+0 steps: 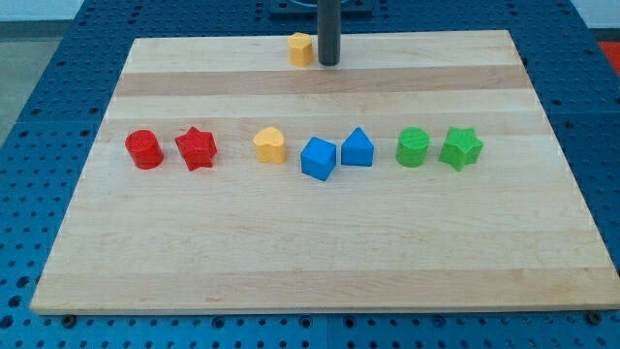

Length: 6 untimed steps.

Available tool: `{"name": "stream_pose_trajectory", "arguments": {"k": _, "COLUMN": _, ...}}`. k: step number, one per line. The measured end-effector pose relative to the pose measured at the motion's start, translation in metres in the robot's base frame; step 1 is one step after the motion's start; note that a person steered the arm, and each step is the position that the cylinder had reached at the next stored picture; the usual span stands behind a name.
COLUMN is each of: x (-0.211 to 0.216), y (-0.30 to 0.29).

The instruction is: Push the yellow hexagon towards upside of red star

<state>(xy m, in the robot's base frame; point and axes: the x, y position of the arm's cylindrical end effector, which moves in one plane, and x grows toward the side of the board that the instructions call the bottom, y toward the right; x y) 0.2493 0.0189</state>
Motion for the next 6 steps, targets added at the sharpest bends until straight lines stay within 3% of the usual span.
{"name": "stream_pose_trajectory", "arguments": {"k": 2, "x": -0.013, "y": 0.007}}
{"name": "stream_pose_trajectory", "arguments": {"k": 6, "x": -0.013, "y": -0.154}}
